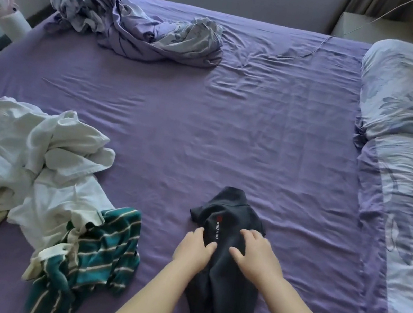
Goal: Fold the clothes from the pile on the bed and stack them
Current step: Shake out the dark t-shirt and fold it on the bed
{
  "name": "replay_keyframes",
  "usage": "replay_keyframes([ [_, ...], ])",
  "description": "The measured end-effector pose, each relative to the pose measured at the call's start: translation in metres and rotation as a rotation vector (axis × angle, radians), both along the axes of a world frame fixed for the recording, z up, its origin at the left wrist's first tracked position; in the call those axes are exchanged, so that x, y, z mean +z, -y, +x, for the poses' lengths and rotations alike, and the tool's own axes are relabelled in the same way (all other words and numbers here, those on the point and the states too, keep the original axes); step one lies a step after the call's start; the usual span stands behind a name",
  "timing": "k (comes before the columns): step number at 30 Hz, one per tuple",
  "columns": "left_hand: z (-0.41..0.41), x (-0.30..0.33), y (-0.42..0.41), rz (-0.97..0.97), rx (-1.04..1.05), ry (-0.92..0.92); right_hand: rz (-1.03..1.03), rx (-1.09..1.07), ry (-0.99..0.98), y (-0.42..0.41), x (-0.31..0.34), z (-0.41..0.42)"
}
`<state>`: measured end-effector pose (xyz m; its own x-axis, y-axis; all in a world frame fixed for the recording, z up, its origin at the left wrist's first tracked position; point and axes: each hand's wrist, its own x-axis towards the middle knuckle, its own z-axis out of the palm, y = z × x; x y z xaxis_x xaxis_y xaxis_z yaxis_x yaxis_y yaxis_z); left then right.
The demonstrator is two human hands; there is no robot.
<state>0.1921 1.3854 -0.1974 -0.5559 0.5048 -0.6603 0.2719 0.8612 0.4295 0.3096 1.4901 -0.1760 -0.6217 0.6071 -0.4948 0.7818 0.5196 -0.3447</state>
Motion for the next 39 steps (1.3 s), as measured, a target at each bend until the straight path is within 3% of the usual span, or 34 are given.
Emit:
replay_keyframes([
  [4, -0.02, -0.023, -0.022, 0.128, 0.316, 0.1, 0.047, 0.073, -0.009, -0.012, -0.017, -0.027],
  [7, -0.026, -0.035, -0.035, 0.256, 0.701, 0.406, 0.017, 0.096, -0.012, -0.013, -0.027, -0.037],
  [9, -0.026, -0.036, -0.041, 0.3, 0.824, 0.51, -0.011, 0.107, -0.024, -0.012, -0.03, -0.038],
  [13, -0.025, -0.03, -0.041, 0.343, 0.685, 0.497, -0.051, 0.093, -0.119, -0.02, -0.025, -0.032],
  [17, -0.022, -0.003, -0.037, 0.351, 0.381, 0.364, -0.075, 0.104, -0.219, -0.031, -0.003, -0.023],
  [22, -0.003, 0.049, -0.03, 0.521, 0.195, 0.532, -0.049, 0.239, -0.292, -0.036, 0.042, -0.001],
  [25, 0.013, 0.084, -0.024, 0.541, 0.062, 0.566, -0.145, 0.215, -0.356, -0.038, 0.077, 0.017],
  [30, 0.028, 0.144, -0.008, 0.56, -0.012, 0.612, -0.258, 0.159, -0.37, -0.035, 0.13, 0.051],
  [39, 0.061, 0.251, 0.024, 0.64, 0.01, 0.429, -0.06, 0.161, -0.503, 0.006, 0.22, 0.08],
])
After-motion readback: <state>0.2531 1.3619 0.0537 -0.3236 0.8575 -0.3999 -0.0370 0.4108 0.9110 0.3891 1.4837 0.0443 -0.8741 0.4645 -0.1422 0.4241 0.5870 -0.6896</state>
